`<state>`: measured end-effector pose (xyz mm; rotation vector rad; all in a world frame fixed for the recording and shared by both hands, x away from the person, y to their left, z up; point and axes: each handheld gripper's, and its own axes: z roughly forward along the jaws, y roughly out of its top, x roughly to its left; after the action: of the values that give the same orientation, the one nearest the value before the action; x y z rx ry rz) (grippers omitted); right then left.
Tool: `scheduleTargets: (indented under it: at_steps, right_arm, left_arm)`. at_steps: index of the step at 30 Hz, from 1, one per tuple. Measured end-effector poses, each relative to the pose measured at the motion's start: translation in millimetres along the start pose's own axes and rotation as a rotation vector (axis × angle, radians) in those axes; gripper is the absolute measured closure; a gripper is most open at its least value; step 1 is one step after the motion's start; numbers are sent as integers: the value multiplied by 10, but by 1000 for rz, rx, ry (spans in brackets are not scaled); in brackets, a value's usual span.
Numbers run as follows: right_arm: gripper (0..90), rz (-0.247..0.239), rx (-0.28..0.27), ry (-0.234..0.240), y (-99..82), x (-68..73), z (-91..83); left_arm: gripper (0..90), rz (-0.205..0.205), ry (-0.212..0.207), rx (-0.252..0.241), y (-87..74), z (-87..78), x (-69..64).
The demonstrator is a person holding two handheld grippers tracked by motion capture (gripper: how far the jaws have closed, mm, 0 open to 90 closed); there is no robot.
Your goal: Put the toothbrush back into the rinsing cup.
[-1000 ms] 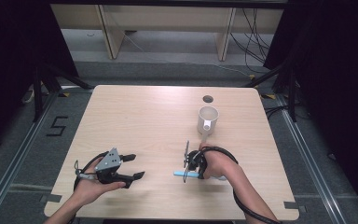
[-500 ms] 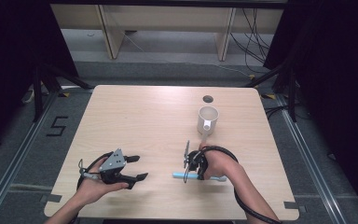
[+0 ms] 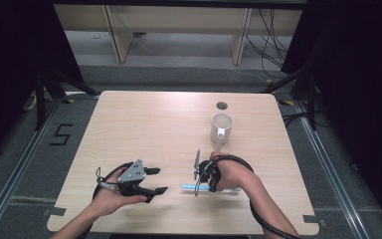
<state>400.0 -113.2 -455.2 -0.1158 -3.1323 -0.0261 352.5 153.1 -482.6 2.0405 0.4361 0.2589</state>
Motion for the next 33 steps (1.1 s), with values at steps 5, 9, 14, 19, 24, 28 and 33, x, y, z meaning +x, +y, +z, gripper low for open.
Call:
scheduleTargets:
  at_steps: [5,9,14,19,24,28,33]
  right_arm:
    - [792,-25,4,-1,46,25,-19]
    - [791,-29,7,-4,78,50,-50]
    - [792,-74,-22,-7,106,59,-75]
    - [791,-92,-26,-13,125,84,-95]
    - [792,-93,-11,-8,140,96,-105]
    - [792,-81,-12,-9,136,108,-110]
    - [791,-110,-20,-17,154,105,-136]
  left_arm:
    - [330,18,-31,4,32,89,-15]
    - [346,22,-49,5,53,163,-44]
    - [373,39,-76,8,82,240,-32]
    - [407,54,-100,21,107,283,-8]
    - [430,77,-139,49,105,361,-31]
    - [437,92,-158,63,116,417,-75]
    - [474,96,-196,73,131,491,-105]
